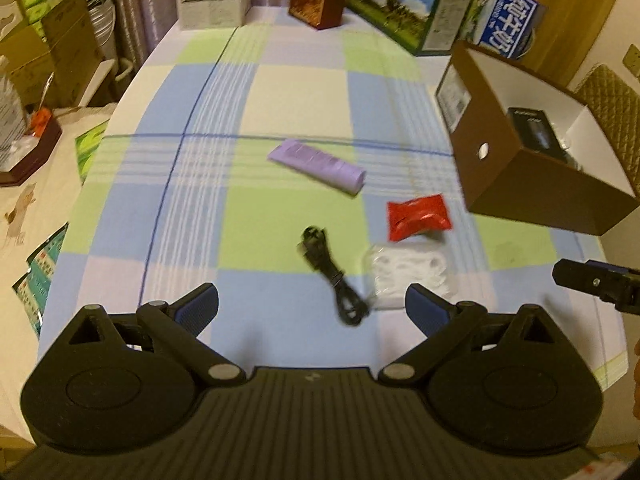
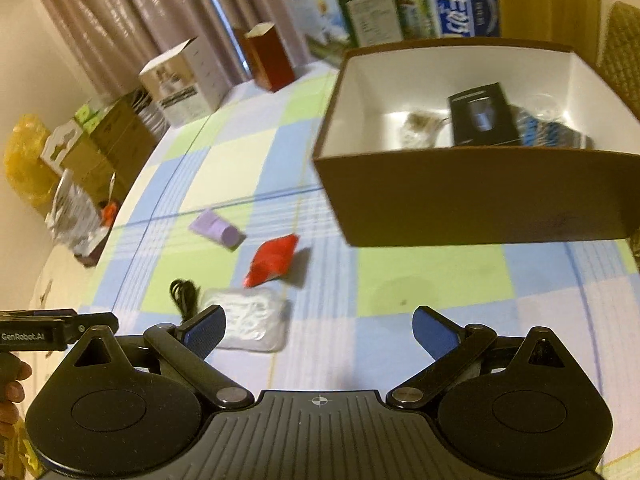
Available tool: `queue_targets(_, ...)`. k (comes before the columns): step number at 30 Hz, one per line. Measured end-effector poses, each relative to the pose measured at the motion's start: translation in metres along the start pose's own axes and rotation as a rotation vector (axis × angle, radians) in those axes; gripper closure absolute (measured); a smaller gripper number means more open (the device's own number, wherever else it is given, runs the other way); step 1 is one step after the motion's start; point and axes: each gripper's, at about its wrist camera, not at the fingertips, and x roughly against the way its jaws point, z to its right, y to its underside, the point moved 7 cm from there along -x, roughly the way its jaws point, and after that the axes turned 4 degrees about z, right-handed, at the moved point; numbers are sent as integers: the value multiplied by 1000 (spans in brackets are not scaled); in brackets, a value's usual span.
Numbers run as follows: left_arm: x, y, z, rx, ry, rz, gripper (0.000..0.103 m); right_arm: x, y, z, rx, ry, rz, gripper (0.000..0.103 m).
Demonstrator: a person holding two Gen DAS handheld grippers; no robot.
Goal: Organize objects
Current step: 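Withdraw both tools from the box back toward the table items, then grasp the white floss-pick case with the right tool while the left tool grasps the black cable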
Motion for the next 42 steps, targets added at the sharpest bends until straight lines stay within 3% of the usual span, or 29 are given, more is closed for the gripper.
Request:
queue_targets(13,-14,15,-24,1,-32,-42,5,-40,17,-45,73,-41,-75,6)
queue_targets(42,-64,17,-57,-24,-59,-133,5,-124,35,-79,112,45,-201,6)
